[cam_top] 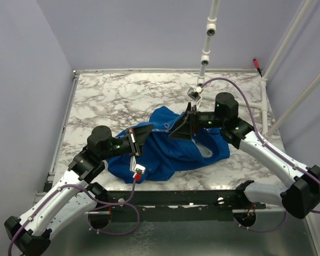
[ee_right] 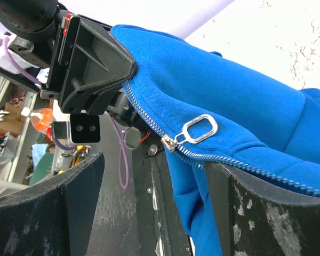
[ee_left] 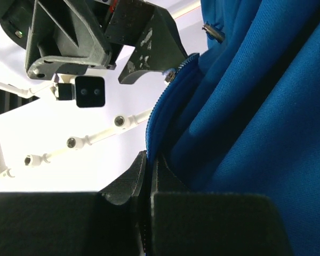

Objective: Zip up the jacket

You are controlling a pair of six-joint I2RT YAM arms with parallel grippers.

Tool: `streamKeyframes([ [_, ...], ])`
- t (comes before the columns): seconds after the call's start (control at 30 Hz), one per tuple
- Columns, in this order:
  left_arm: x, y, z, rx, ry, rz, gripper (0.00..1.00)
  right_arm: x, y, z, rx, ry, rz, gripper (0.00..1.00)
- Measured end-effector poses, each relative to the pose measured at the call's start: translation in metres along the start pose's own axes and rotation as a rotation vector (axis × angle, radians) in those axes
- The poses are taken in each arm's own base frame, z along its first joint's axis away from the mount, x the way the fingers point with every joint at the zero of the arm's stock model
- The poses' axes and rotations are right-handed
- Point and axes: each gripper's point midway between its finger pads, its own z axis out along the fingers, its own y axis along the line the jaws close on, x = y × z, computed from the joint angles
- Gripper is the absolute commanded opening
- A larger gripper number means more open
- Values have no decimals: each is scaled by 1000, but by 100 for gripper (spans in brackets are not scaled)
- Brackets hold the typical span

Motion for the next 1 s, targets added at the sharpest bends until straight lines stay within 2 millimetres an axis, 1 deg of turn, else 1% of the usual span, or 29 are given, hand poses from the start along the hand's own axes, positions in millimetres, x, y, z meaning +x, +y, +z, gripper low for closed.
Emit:
streamKeyframes([
  [0.07,0,0,3,-10,-4,6,0,2,-2,3,-14,5,8,76],
  [0.17,0,0,5,-23,-5,14,0,1,2,4,-46,8,3,73],
  [0.37,2,3,-3,-45,23,32,0,6,12,-4,-50,35,-15,67],
  [0.47,5,8,-10,-59,46,44,0,5,23,-12,-48,30,-33,66],
  [0.57,7,12,-13,-68,58,53,0,-1,32,-15,-68,-3,-54,67],
  [0.63,7,12,-14,-70,61,55,0,-3,33,-14,-89,-17,-59,67],
  [0.73,6,12,-13,-72,49,53,0,-3,29,-7,-109,12,-43,66],
  [0.8,5,12,-12,-75,41,52,0,-10,31,-6,-112,33,-50,67],
  [0.83,4,12,-12,-76,39,52,0,-17,35,-7,-112,37,-69,67],
  [0.9,3,14,-13,-83,36,56,0,-39,54,-14,-119,26,-143,68],
  [1.0,-1,17,-17,-99,35,65,0,-65,80,-24,-135,-11,-248,69],
])
